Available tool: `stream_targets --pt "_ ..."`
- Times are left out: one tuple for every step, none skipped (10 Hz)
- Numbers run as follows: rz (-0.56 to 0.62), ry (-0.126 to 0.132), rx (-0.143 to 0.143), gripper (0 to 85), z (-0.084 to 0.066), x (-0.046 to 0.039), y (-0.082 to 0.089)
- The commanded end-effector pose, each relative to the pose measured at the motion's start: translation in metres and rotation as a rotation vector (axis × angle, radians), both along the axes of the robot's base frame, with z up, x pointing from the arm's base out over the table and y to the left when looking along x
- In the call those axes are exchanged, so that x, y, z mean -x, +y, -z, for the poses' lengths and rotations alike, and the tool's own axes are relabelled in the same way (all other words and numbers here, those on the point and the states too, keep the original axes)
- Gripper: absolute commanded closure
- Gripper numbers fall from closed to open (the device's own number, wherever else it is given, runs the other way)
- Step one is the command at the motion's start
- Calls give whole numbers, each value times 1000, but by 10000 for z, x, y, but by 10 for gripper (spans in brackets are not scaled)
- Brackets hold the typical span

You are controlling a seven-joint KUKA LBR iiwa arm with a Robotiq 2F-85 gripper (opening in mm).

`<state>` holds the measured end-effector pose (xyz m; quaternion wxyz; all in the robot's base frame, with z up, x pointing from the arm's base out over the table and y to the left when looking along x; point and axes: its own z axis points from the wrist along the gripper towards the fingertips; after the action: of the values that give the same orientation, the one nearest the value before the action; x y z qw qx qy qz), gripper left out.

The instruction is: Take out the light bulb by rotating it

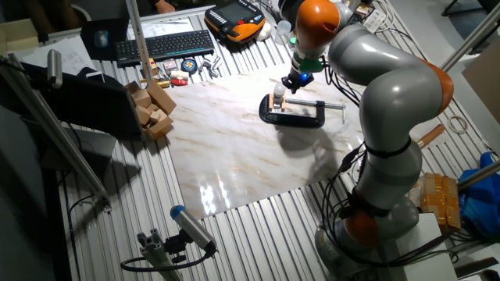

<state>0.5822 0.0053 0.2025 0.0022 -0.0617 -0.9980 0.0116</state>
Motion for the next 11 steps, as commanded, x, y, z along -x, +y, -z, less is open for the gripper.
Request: stream_targets --pt "-3 -11 8 850 -1 -1 -1" --pt "-3 -14 8 850 -1 -1 -1" --pt "-8 -8 3 850 -1 -1 -1" --pt "-14 -3 2 850 -1 -1 -1" --pt "-14 -3 -12 850 -1 -1 -1" --pt "-9 -5 -12 850 -1 -1 -1" --pt "-3 -8 -8 850 3 -17 0" --pt "0 -11 -5 850 29 -117 -4" --pt "0 -12 -5 850 28 -224 -18" --pt "0 -11 -6 850 6 -300 -15" --pt "0 -9 -6 850 -2 -339 -3"
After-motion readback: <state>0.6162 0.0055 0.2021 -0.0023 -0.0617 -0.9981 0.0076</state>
